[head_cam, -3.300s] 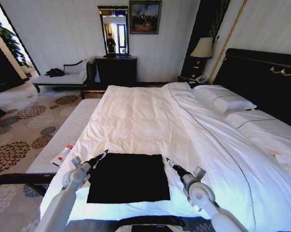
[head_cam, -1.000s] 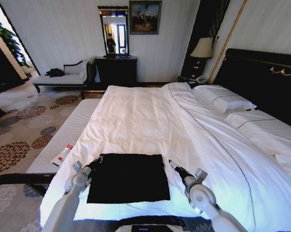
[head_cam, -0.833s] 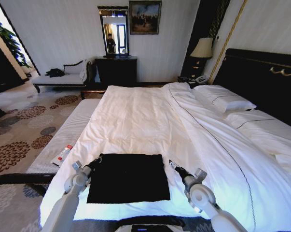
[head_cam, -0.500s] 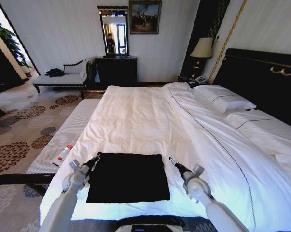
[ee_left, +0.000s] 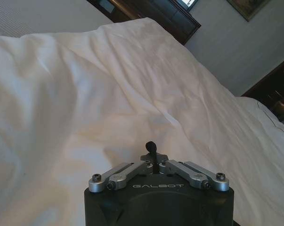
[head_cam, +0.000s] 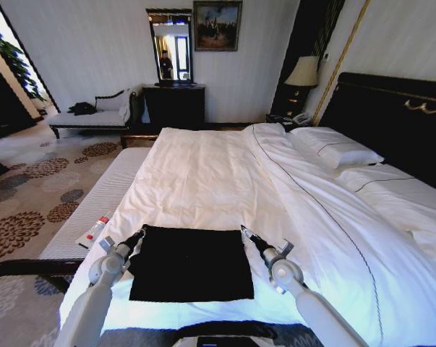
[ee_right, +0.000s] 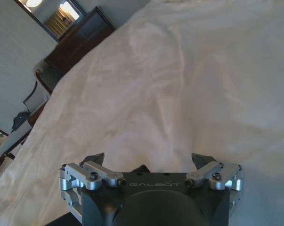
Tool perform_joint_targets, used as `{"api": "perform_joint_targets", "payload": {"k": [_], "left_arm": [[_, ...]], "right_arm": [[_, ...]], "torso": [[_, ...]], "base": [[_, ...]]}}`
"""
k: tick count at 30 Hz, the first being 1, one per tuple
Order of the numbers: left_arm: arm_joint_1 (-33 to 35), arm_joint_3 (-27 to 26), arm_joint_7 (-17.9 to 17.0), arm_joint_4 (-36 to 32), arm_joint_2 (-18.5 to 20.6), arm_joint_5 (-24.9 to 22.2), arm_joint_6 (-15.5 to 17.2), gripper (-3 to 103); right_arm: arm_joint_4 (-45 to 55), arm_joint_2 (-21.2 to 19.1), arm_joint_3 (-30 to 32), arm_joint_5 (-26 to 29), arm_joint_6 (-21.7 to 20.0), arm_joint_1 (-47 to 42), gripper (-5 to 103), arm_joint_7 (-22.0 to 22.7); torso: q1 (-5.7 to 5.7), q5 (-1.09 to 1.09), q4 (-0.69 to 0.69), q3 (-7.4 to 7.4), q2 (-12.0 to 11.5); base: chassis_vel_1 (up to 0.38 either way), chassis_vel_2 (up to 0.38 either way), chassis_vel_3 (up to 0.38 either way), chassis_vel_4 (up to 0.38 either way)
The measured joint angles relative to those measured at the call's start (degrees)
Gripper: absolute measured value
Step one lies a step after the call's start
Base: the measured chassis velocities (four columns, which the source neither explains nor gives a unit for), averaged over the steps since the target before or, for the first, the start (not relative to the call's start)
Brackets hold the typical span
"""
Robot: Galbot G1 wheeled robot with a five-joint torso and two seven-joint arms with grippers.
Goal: Fold the clothes on the bed.
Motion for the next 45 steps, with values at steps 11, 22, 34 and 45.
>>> {"api": "perform_joint_targets", "payload": {"k": [11,22,34,45], "left_arm": [[0.6,0.0,-0.1,-0.9,0.2,0.2,0.0,1],[0.9,0.3,-0.1,-1.2,0.6,0.8,0.0,1],[0.9,0.6,0.0,-1.0,0.7,1.1,-0.1,1],[0.6,0.7,0.4,-0.9,0.7,1.0,-0.3,1]], "right_arm": [[-1.8,-0.4,-2.7,1.1,-0.9,0.8,97,-0.8],[-3.0,-2.6,-5.1,0.2,-0.6,1.6,62,-6.3],[-4.5,-3.4,-7.0,0.2,-0.6,3.6,25,-8.1],[-5.7,-2.4,-6.5,0.2,1.2,4.3,1,-8.1]], "torso": [[0.0,0.0,0.0,0.0,0.0],[-0.01,0.0,0.0,-0.01,0.0],[-0.02,0.0,0.0,0.0,0.0],[-0.01,0.0,0.01,0.0,0.0]], "base": [[0.0,0.0,0.0,0.0],[0.0,0.0,0.0,0.0],[0.0,0.0,0.0,0.0],[0.0,0.0,0.0,0.0]]}}
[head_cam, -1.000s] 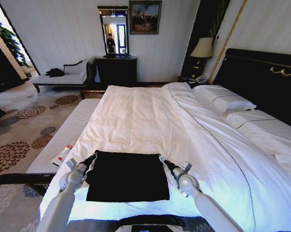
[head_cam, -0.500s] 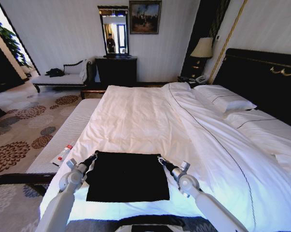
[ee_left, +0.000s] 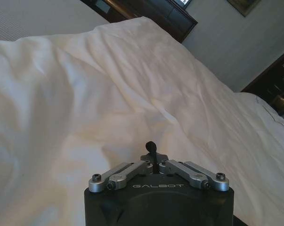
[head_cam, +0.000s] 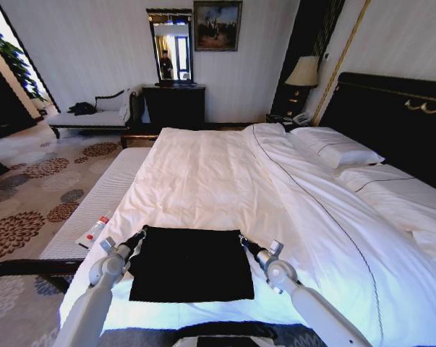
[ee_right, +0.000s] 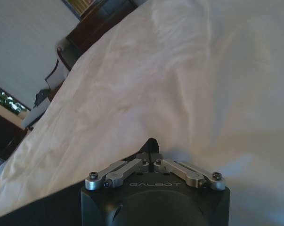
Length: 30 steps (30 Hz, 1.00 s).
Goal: Fold the clothes on the bed.
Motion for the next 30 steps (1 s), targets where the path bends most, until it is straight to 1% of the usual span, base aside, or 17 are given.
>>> {"api": "perform_joint_targets", "payload": {"k": [4,7,9,10,14,15,18,19,22,25,27,28,29,30], "left_arm": [[0.1,-1.2,0.8,-1.1,-0.1,-1.2,-0.5,1],[0.4,-2.5,1.0,-2.4,-0.1,-3.0,-0.6,1],[1.0,-3.6,1.0,-4.0,-0.1,-4.5,-0.9,1],[1.0,-3.6,1.0,-4.0,-0.1,-4.5,-0.9,1],[2.4,-4.0,1.3,-9.0,0.1,-6.3,-1.4,1],[2.4,-4.0,1.3,-9.0,0.1,-6.3,-1.4,1],[3.0,-4.5,1.4,-14.9,0.2,-9.4,-1.5,1],[3.0,-4.5,1.4,-14.9,0.2,-9.4,-1.5,1],[3.9,-6.7,0.9,-21.5,1.1,-14.1,-1.5,1],[4.6,-8.5,0.6,-24.8,1.7,-16.5,-1.4,1],[5.3,-10.7,0.0,-28.5,2.4,-19.0,-1.1,1],[5.6,-11.7,-0.2,-30.2,2.7,-20.2,-1.0,1],[5.6,-11.7,-0.2,-30.2,2.7,-20.2,-1.0,1],[6.0,-12.9,-0.6,-32.3,3.0,-21.7,-0.8,1]], "right_arm": [[2.5,0.4,2.7,1.5,1.8,-1.0,0,-0.2],[4.9,0.3,4.6,2.7,3.6,-2.4,0,-1.4],[7.1,-0.2,6.3,3.0,6.1,-4.2,0,-4.4],[7.1,-0.2,6.3,3.0,6.1,-4.2,0,-4.4],[10.5,-0.8,7.8,2.0,10.8,-6.0,0,-11.2],[10.5,-0.8,7.8,2.0,10.8,-6.0,0,-11.2],[13.1,-1.0,8.9,1.6,14.1,-6.6,0,-15.8],[13.1,-1.0,8.9,1.6,14.1,-6.6,0,-15.8],[17.5,-1.7,11.1,1.9,16.3,-8.3,0,-19.0],[20.3,-2.0,13.1,2.0,16.9,-9.6,0,-19.8],[24.0,-2.4,16.4,2.1,17.6,-11.6,0,-20.2],[25.4,-2.5,17.8,2.3,17.7,-12.3,0,-20.2],[25.4,-2.5,17.8,2.3,17.7,-12.3,0,-20.2],[27.6,-2.6,19.9,2.9,18.0,-13.3,0,-20.2]], "torso": [[0.0,0.0,0.0,0.0,0.0],[0.0,0.0,0.0,0.0,0.0],[0.0,0.0,0.0,0.0,0.0],[0.0,0.0,0.0,0.0,0.0],[0.0,0.0,0.0,-0.01,0.0],[0.0,0.0,0.0,-0.01,0.0],[0.0,0.0,0.0,0.0,0.0],[0.0,0.0,0.0,0.0,0.0],[0.0,0.01,-0.01,0.0,0.0],[0.0,0.0,0.01,-0.01,0.0],[0.0,-0.02,0.0,-0.01,0.0],[0.0,0.01,-0.01,-0.01,0.0],[0.0,0.01,-0.01,-0.01,0.0],[0.0,0.0,0.0,-0.01,0.0]], "base": [[0.0,0.0,0.0,0.0],[0.0,0.0,0.0,0.0],[0.0,0.0,0.0,0.0],[0.0,0.0,0.0,0.0],[0.0,0.0,0.0,0.0],[0.0,0.0,0.0,0.0],[0.0,0.0,0.0,0.0],[0.0,0.0,0.0,0.0],[0.0,0.0,0.0,0.0],[0.0,0.0,0.0,0.0],[0.0,0.0,0.0,0.0],[0.0,0.0,0.0,0.0],[0.0,0.0,0.0,0.0],[0.0,0.0,0.0,0.0]]}}
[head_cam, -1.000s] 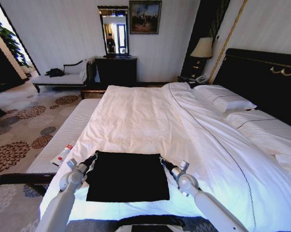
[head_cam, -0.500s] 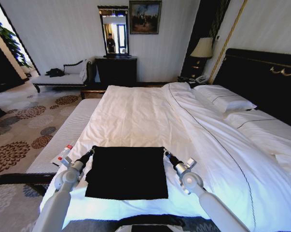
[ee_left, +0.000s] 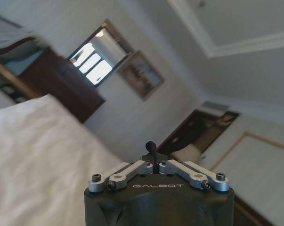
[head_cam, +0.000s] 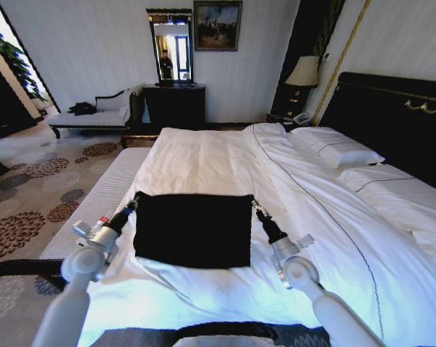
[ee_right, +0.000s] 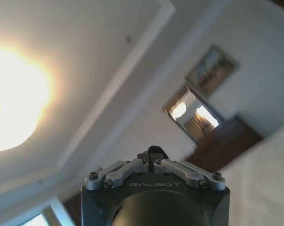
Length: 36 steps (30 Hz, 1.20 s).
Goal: Fold the clothes on the bed.
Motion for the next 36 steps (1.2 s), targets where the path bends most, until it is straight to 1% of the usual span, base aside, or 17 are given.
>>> {"api": "perform_joint_targets", "payload": {"k": [3,6,10,15,19,20,21,23,24,27,28,29,30,32,34,35,36], "left_arm": [[1.5,-3.2,-1.1,-5.6,0.8,-3.7,0.6,1],[2.5,-4.6,-1.3,-8.1,1.0,-5.0,0.7,1],[5.9,-9.9,-2.1,-14.7,1.3,-9.6,1.0,1],[8.5,-13.7,-2.9,-19.2,1.2,-12.1,1.0,1],[10.8,-15.3,-5.2,-21.3,0.7,-14.0,1.0,1],[10.8,-15.3,-5.2,-21.3,0.7,-14.0,1.0,1],[10.8,-13.7,-6.0,-21.3,0.6,-13.1,1.3,1],[9.4,-9.5,-7.1,-19.6,0.5,-10.0,2.1,1],[9.4,-9.5,-7.1,-19.6,0.5,-10.0,2.1,1],[5.3,-3.6,-8.0,-12.1,1.0,-7.1,3.3,1],[3.1,-1.1,-7.8,-8.2,1.3,-5.4,3.5,1],[-1.2,3.4,-7.4,-0.4,1.7,-2.0,3.7,1],[-1.2,3.4,-7.4,-0.4,1.7,-2.0,3.7,1],[-8.6,11.7,-5.9,13.4,1.3,4.2,3.0,1],[-15.8,18.2,-4.4,26.7,-0.1,9.3,1.5,1],[-15.8,18.2,-4.4,26.7,-0.1,9.3,1.5,1],[-19.2,20.6,-3.4,32.7,-1.0,11.5,0.7,1]], "right_arm": [[5.4,-0.2,5.2,1.3,0.2,-2.4,0,0.3],[7.8,-0.3,7.8,1.5,0.3,-3.8,0,0.4],[15.5,-0.1,16.0,2.6,0.4,-8.8,0,1.6],[21.3,0.3,21.8,2.6,0.4,-12.1,0,4.1],[22.8,0.4,26.0,3.3,-3.4,-13.0,0,16.8],[22.8,0.4,26.0,3.3,-3.4,-13.0,0,16.8],[22.8,0.2,25.1,3.4,-5.1,-11.3,0,21.6],[22.7,-0.2,20.3,2.9,-8.9,-7.7,0,28.0],[22.7,-0.2,20.3,2.9,-8.9,-7.7,0,28.0],[17.4,-1.2,13.1,2.5,-13.8,-3.0,0,32.1],[14.0,-1.6,10.3,3.0,-15.1,-1.2,0,33.1],[6.5,-1.9,4.2,4.4,-17.0,3.2,0,34.2],[6.5,-1.9,4.2,4.4,-17.0,3.2,0,34.2],[-7.5,-0.9,-5.6,5.0,-17.9,12.8,0,34.6],[-21.0,1.4,-14.8,3.8,-18.0,21.3,0,32.6],[-21.0,1.4,-14.8,3.8,-18.0,21.3,0,32.6],[-27.7,2.9,-18.7,2.6,-17.5,25.6,0,30.6]], "torso": [[0.0,0.0,-0.01,0.0,0.0],[0.0,0.0,0.0,0.0,0.0],[0.0,0.01,0.0,0.0,0.0],[0.0,-0.01,-0.01,0.0,0.0],[-0.02,0.01,-0.01,-0.01,0.0],[-0.02,0.01,-0.01,-0.01,0.0],[-0.01,0.0,-0.01,-0.01,0.0],[-0.01,0.03,0.01,0.0,0.0],[-0.01,0.03,0.01,0.0,0.0],[0.0,-0.04,0.0,0.0,0.0],[0.0,-0.01,0.0,0.01,0.0],[0.0,0.03,-0.01,0.02,0.0],[0.0,0.03,-0.01,0.02,0.0],[0.0,0.0,0.0,0.02,0.0],[0.03,-0.02,-0.01,0.04,0.0],[0.03,-0.02,-0.01,0.04,0.0],[0.05,0.02,-0.02,0.06,0.0]], "base": [[0.0,0.0,0.0,0.0],[0.0,0.0,0.0,0.0],[0.0,0.0,0.0,0.0],[0.0,0.0,0.0,0.0],[0.0,0.0,0.0,0.0],[0.0,0.0,0.0,0.0],[0.0,0.0,0.0,0.0],[0.0,0.0,0.0,0.0],[0.0,0.0,0.0,0.0],[0.0,0.0,0.0,0.0],[0.0,0.0,0.0,0.0],[0.0,0.0,0.0,0.0],[0.0,0.0,0.0,0.0],[0.0,0.0,0.0,0.0],[0.0,0.0,0.0,0.0],[0.0,0.0,0.0,0.0],[0.0,0.0,0.0,0.0]]}}
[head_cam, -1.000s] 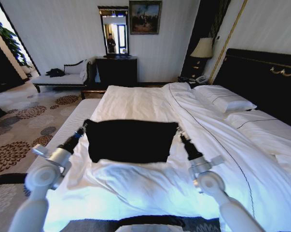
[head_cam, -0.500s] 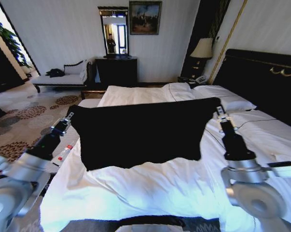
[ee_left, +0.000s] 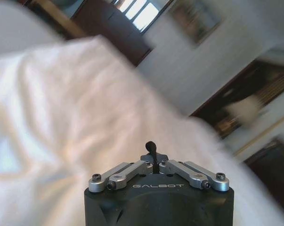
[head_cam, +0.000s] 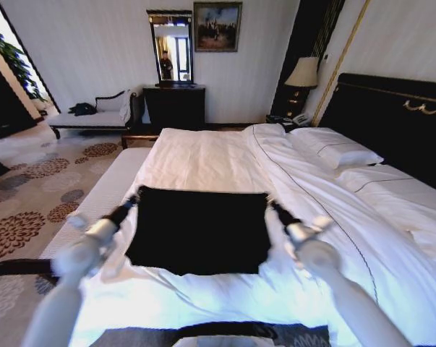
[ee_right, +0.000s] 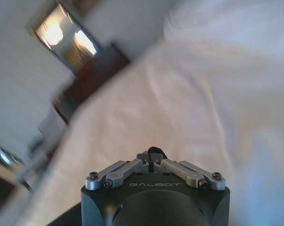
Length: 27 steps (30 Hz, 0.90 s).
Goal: Fold the clothes on the bed.
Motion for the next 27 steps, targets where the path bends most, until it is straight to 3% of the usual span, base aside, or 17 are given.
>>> {"api": "perform_joint_targets", "payload": {"k": [4,8,16,27], "left_arm": [[-11.3,4.3,4.7,18.6,-2.9,5.1,-3.4,1],[-13.3,5.4,6.0,23.0,-2.6,5.6,-4.1,1],[-8.4,3.9,8.0,20.1,-1.3,5.3,-6.1,1],[0.7,-0.6,16.6,15.2,-0.7,3.2,-8.6,1]], "right_arm": [[-21.0,7.4,-8.5,-3.8,2.8,13.2,0,-7.8],[-25.3,9.9,-9.1,-3.7,4.0,15.5,0,-10.7],[-21.5,10.7,-6.0,-3.0,6.0,12.9,0,-11.7],[-8.5,6.0,3.3,0.8,9.0,-1.7,0,-15.8]], "torso": [[0.02,-0.02,0.01,-0.02,0.0],[-0.02,-0.03,0.02,-0.04,0.0],[-0.07,-0.02,0.02,-0.06,0.0],[-0.07,-0.02,-0.01,-0.06,0.0]], "base": [[0.0,0.0,0.0,0.0],[0.0,0.0,0.0,0.0],[0.0,0.0,0.0,0.0],[0.0,0.0,0.0,0.0]]}}
